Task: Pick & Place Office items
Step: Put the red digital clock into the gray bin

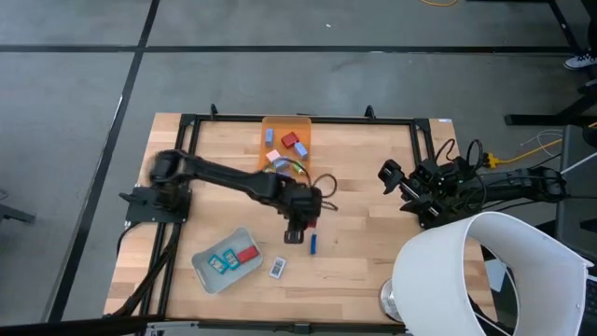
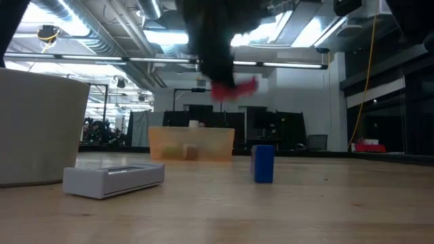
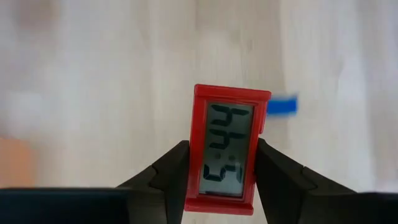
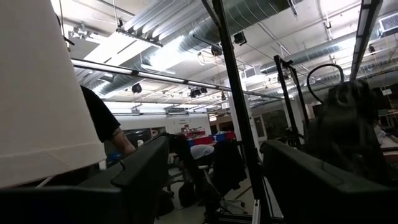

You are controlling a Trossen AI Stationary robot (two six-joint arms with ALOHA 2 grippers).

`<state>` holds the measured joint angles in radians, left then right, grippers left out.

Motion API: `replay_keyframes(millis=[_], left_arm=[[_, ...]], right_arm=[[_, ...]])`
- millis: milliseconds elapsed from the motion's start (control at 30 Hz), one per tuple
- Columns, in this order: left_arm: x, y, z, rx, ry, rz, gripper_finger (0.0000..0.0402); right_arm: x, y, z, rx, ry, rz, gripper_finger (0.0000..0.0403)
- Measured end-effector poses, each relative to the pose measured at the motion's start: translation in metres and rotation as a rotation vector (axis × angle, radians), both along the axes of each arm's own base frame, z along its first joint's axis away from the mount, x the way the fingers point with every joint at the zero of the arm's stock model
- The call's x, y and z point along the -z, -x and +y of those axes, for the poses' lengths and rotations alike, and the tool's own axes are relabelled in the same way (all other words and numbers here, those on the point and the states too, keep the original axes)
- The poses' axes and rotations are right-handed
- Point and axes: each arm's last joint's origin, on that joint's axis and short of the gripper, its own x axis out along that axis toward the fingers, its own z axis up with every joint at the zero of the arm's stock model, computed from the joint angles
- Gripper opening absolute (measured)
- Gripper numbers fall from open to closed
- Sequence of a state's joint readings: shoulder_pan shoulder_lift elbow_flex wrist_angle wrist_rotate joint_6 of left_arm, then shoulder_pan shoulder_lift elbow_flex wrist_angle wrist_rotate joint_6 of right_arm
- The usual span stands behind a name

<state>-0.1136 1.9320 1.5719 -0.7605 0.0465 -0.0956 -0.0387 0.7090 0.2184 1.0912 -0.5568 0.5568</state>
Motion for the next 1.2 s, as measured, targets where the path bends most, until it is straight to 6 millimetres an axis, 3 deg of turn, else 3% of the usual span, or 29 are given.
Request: replay_keyframes(millis=[300, 400, 600, 833, 1100, 1200], left_arm=[[-0.103, 0.044, -0.013, -0.242, -0.073, -0.379, 0.0149], [-0.120, 0.064, -0.025, -0.299, -0.092, -0.448, 0.0149], [-0.108, 0.113, -0.051, -0.466, -0.060, -0.505, 0.0149], [-0.076, 0.178, -0.080, -0.681, 0.031, -0.602, 0.0149], [-0.007, 0.235, -0.102, -0.748, 0.145, -0.244, 0.0149], [0.008, 0.249, -0.109, -0.757, 0.183, -0.192, 0.0149]], right_arm=[[0.000, 0.000, 0.000, 0.011, 0.012, -0.010, 0.0261], [0.000, 0.000, 0.000, 0.011, 0.012, -0.010, 0.0261], [0.000, 0.000, 0.000, 0.005, 0.011, -0.008, 0.0261], [0.000, 0.000, 0.000, 0.005, 0.010, -0.007, 0.0261], [0.000, 0.000, 0.000, 0.023, -0.002, -0.008, 0.0261], [0.000, 0.000, 0.000, 0.025, -0.003, -0.008, 0.0261]])
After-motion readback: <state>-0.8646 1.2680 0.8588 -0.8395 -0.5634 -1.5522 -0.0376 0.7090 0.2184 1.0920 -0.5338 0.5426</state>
